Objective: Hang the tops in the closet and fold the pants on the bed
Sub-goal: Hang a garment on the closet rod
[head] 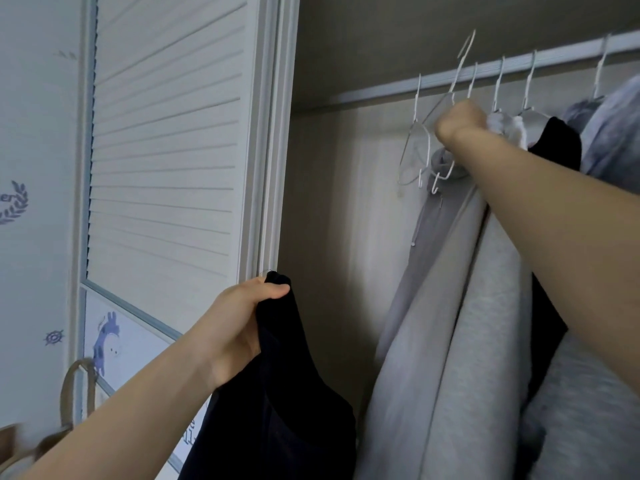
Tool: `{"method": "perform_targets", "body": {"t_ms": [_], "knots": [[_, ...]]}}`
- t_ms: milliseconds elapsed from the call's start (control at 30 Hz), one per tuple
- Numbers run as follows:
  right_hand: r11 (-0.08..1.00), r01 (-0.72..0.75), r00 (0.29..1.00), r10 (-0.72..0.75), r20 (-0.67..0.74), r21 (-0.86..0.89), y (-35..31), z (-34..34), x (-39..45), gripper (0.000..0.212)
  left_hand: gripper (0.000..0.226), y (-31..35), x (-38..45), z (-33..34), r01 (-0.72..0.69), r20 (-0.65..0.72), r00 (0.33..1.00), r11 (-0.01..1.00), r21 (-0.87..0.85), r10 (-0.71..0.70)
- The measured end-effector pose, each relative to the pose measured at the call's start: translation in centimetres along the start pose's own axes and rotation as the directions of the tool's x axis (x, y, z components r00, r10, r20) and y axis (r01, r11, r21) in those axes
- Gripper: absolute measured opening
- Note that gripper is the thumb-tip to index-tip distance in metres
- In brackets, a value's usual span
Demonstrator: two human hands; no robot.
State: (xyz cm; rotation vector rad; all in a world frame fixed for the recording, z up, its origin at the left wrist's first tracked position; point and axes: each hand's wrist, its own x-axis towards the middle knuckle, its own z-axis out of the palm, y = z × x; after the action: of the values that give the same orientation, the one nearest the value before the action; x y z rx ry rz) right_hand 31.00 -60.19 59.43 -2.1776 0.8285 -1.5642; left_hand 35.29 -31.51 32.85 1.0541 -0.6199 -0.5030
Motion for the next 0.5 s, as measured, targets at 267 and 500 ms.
{"method": "perform_targets", "body": {"t_ms": [267,500], "knots": [[0.97,0.049,0.993,-0.021,-0.117,0.24,2.8,-4.1,-11.2,0.038,0.026,-0.6,-0.9,0.3,0.033,-0.036,0.999,0.998,0.062,-0.031],[0.928,0.123,0.977,-0.05,-0.209,0.352,8.1,-7.2,-26.6,0.018,0.027,-1.4,-2.8,0.9,0.057,-0.076,0.996,0.997,0.049,-0.053]]}}
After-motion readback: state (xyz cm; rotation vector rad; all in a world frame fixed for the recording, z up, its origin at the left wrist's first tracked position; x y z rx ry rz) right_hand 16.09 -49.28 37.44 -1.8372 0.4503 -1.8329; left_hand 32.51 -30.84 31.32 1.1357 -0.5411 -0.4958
